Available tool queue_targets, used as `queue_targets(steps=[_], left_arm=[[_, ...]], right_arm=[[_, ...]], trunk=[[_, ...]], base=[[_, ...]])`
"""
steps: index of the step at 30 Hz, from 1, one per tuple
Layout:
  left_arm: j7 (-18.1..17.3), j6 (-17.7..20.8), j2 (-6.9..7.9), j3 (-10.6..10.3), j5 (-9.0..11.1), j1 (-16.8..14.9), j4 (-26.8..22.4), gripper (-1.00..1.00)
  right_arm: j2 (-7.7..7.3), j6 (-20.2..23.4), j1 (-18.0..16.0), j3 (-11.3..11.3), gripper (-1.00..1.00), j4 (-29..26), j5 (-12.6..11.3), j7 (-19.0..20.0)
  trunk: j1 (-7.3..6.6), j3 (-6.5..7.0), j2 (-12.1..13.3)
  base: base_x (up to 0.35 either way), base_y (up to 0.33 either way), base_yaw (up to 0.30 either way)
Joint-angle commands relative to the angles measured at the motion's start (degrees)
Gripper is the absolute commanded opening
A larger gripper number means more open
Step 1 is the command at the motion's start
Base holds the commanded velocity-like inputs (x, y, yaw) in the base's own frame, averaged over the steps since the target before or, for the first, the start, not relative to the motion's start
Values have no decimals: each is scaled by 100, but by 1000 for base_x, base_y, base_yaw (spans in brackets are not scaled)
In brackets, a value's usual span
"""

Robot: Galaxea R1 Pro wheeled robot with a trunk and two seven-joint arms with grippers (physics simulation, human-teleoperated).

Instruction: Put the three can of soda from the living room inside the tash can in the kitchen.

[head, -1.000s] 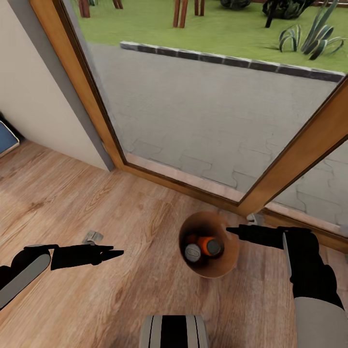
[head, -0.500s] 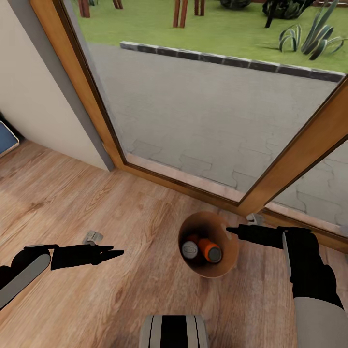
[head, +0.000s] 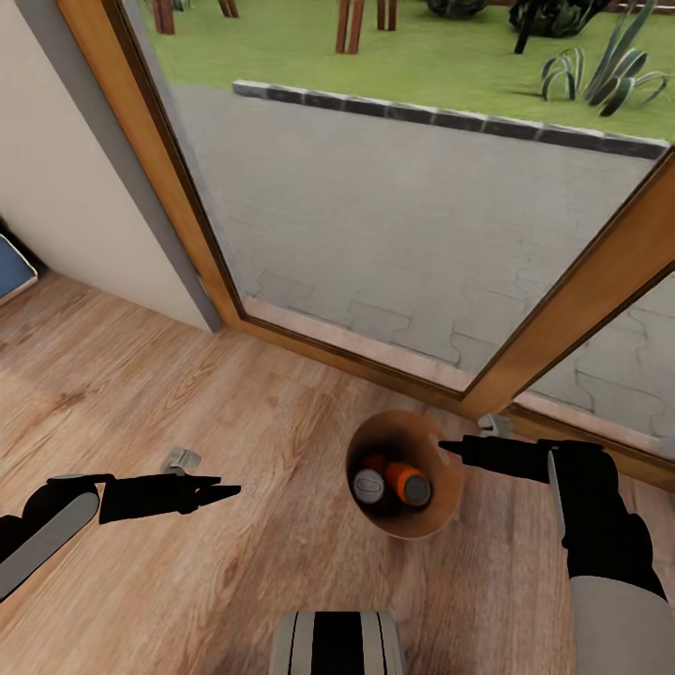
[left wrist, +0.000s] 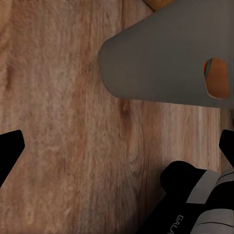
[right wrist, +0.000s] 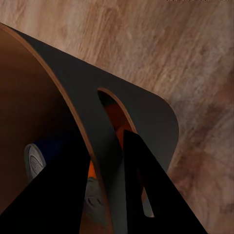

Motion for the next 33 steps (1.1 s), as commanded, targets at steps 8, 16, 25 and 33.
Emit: queue_targets(steps=[8,16,25,33], left_arm=[[0,0,-2,0,1,2,0,100],[0,0,-2,0,1,2,0,100],[0,0,-2,0,1,3,-8,100],[-9,5,-10,0,19,3,-23,100]], right_arm=[[1,111,-1,0,100,-2,-142,7],[1,111,-1,-4,100,-2,-142,5],[1,111,2,-7,100,-2,-142,5],[1,116,5,-7,100,-70,-125,-318]], trunk=[[0,0,0],[0,0,0],[0,0,0],[0,0,0]], base=[[0,0,0],[0,0,0],[0,0,0],[0,0,0]])
